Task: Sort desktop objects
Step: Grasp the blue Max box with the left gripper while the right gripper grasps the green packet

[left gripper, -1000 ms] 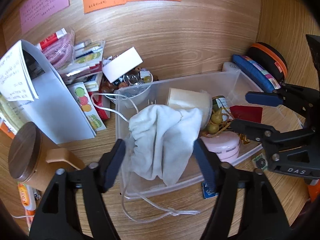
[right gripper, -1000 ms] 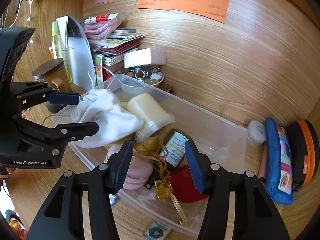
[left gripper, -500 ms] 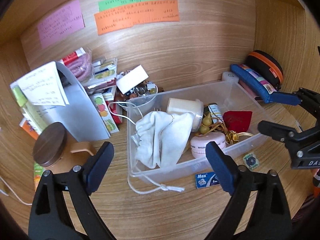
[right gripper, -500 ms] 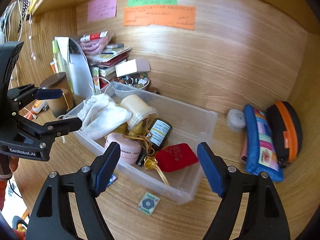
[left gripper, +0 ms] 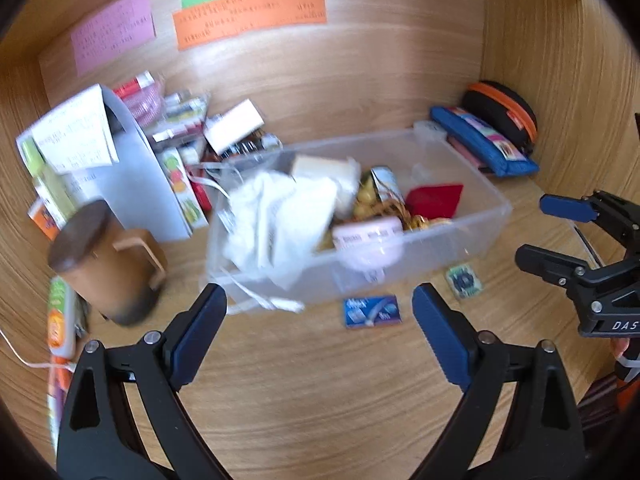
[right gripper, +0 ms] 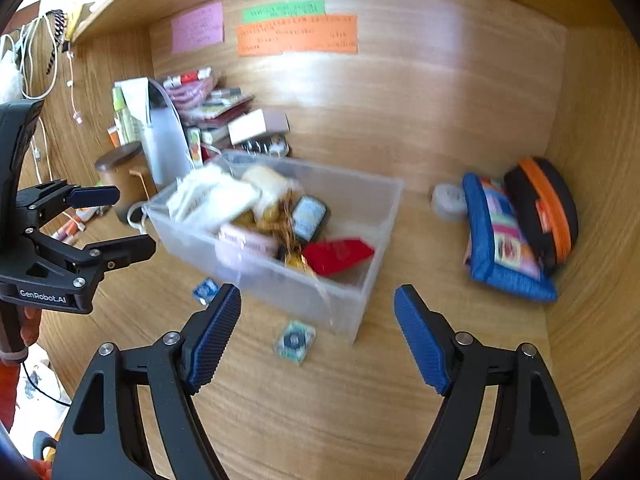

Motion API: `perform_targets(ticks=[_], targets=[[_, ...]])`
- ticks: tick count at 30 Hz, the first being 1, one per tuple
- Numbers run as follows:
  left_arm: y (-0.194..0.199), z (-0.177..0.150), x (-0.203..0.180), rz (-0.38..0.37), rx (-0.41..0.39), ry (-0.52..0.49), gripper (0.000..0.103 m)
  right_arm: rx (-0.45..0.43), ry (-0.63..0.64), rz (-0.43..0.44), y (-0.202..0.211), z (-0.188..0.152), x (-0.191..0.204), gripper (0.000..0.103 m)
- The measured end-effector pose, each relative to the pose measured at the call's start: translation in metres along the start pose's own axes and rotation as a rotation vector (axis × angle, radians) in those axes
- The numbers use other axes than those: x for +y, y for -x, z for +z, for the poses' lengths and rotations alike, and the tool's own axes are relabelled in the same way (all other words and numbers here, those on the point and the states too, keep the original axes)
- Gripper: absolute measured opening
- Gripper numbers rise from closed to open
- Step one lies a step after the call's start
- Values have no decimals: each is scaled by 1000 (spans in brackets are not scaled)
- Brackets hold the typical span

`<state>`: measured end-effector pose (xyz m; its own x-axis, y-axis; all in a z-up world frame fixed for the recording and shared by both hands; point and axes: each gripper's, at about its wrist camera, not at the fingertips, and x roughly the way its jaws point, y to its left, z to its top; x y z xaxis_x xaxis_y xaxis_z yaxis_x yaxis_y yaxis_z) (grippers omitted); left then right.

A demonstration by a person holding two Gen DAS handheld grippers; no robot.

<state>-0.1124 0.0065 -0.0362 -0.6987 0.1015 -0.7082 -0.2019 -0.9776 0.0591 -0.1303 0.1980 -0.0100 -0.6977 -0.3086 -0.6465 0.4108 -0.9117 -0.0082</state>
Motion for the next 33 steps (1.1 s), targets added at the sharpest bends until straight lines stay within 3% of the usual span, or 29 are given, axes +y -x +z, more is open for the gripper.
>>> perform_targets(ticks=[15,23,27,33], targets=[[-47,-23,-25,-62,129,-48,94,143,-41,58,-37,-44,0,57],[-72,-23,-25,-85,197,-32,80,208,-37,83,-62,-44,5,50],[-77,-23,-24,-90,204,-17,80,225,-62,111,-72,-43,5,47],[-77,-23,-23,-92,192,-13,79,213,-31,87,-77,-42,10,46]])
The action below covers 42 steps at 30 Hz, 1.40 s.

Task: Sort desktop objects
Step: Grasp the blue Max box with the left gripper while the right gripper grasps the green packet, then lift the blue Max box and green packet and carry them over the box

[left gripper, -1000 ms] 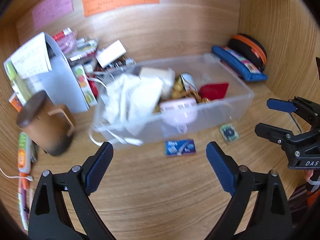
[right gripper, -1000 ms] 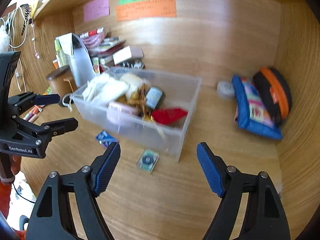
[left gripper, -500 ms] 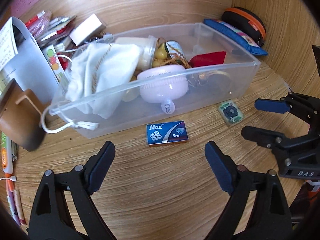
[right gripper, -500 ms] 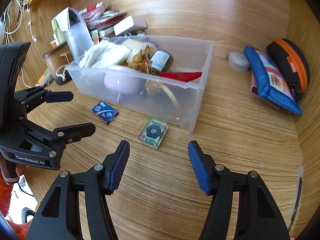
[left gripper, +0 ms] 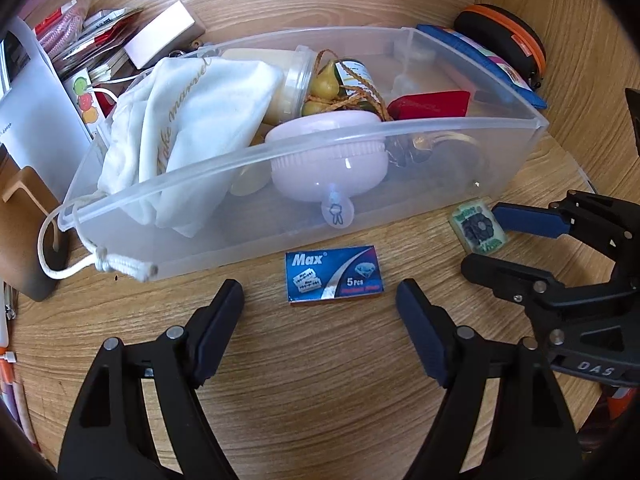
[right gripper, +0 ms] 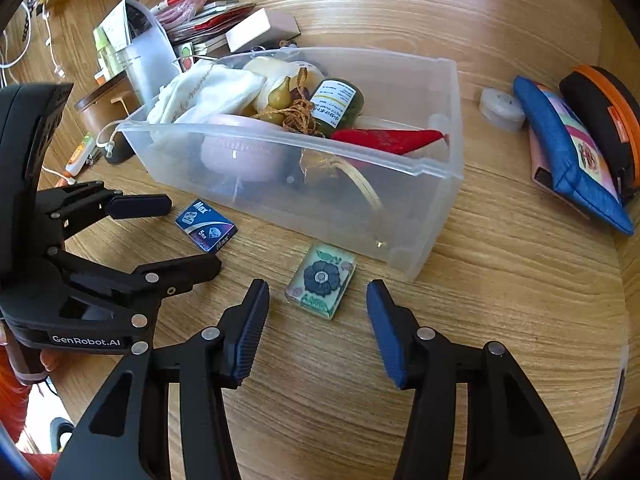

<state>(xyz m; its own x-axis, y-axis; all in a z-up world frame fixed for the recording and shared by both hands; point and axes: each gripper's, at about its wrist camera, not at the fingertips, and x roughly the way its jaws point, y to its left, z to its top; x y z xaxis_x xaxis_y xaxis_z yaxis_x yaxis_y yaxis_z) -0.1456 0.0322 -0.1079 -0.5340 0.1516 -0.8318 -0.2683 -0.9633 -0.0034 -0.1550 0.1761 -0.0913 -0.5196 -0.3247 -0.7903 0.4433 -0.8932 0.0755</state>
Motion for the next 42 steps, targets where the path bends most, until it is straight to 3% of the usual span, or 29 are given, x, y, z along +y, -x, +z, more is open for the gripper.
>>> perform_targets(ticks=[8,13,16,29,42], targets=[[0,2,-1,-8,-12,-5,74,-8,28,-16,-1,1,4,33],[-1,6,-3,-11,-18,-12,57,-10,25,-14,-2,3,3,23],[0,7,-5,-15,-19,-21,48,-11,19,-10,-2,3,2,23],[12,-5,-10,-20,-23,-4,47,-24,-1,9,7,-1,2,22],[57,-15,-5,24,-111,12,47,-69,10,0,38,-6,10,22]])
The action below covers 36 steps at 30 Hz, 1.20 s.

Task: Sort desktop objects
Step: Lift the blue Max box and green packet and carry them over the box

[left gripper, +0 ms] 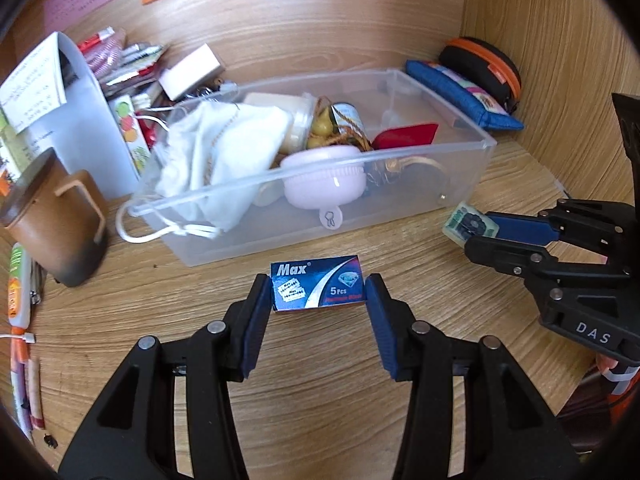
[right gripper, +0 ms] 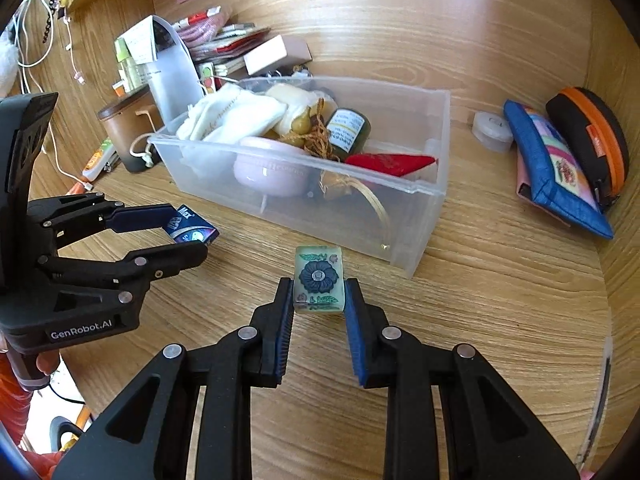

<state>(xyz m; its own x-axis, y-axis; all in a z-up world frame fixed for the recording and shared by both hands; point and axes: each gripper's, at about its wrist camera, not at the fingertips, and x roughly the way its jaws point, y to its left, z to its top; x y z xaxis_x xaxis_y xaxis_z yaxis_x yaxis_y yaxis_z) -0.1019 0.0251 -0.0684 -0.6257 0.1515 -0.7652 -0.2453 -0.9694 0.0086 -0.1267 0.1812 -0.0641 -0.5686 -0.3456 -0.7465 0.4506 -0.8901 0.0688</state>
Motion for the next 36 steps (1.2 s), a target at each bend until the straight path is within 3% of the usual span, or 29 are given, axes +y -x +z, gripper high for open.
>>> perform_targets(ticks=[21,36], targets=[[66,14,22,26,-164,56,47,-166,20,-11,67,27,18,22],[62,59,58,53,-222,76,47,-218,22,-16,53,76,11,22]])
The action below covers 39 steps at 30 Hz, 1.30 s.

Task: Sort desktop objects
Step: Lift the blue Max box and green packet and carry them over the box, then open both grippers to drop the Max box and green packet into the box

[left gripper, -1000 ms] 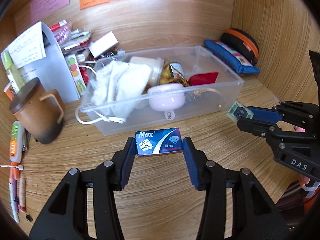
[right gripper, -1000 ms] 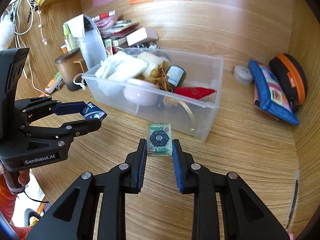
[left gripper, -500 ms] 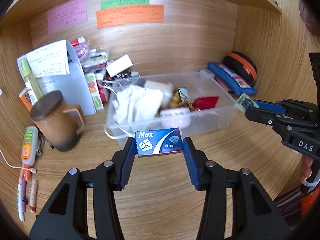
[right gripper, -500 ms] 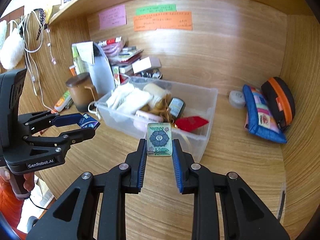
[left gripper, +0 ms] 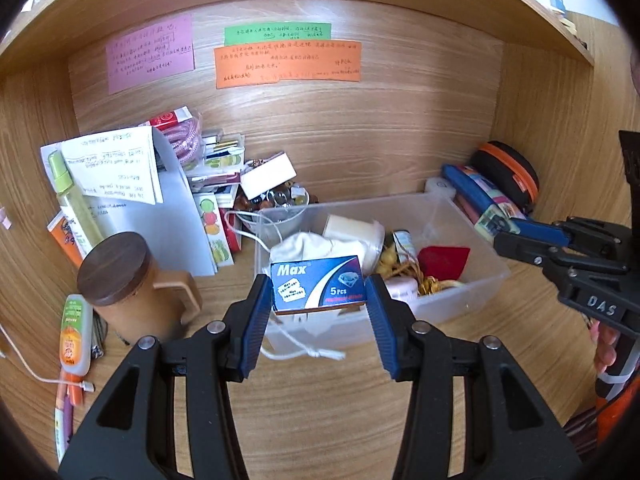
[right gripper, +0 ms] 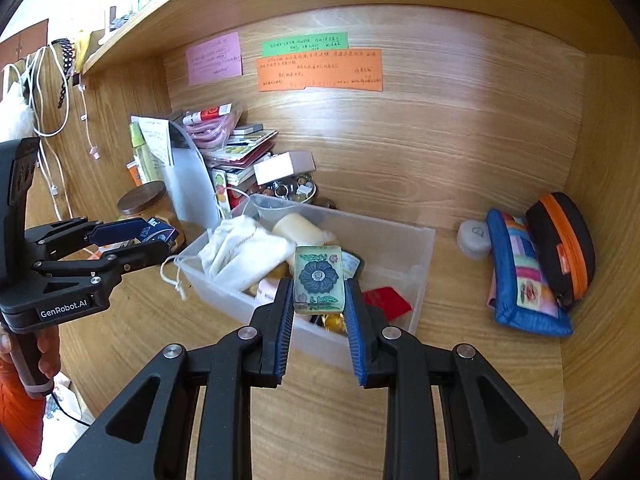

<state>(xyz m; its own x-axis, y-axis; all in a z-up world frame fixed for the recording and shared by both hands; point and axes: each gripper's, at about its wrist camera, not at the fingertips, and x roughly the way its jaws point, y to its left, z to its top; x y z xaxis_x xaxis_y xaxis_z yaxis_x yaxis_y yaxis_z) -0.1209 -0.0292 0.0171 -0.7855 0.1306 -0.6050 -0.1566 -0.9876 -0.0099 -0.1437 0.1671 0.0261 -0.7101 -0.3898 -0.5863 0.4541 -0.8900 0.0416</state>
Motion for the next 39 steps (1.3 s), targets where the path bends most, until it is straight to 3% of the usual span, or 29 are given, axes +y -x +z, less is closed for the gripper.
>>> perform_targets(ticks=[8,20,34,38,39], targets=[[-24,14,1,-14,10,-10,47,17,-9,1,-28,14,-7,22],[-87,18,-12,-56,113,-46,47,106,-43,1,-86,12,-22,22],[-124,11,-29,-39,190,-99,48,77,-57,15,-88,11,-31,23],[-121,11,-28,-45,194,-85,56,77,-56,9,-85,13,-31,32],[-120,11,-27,-39,192,-80,62,77,-55,7,-85,13,-30,38]])
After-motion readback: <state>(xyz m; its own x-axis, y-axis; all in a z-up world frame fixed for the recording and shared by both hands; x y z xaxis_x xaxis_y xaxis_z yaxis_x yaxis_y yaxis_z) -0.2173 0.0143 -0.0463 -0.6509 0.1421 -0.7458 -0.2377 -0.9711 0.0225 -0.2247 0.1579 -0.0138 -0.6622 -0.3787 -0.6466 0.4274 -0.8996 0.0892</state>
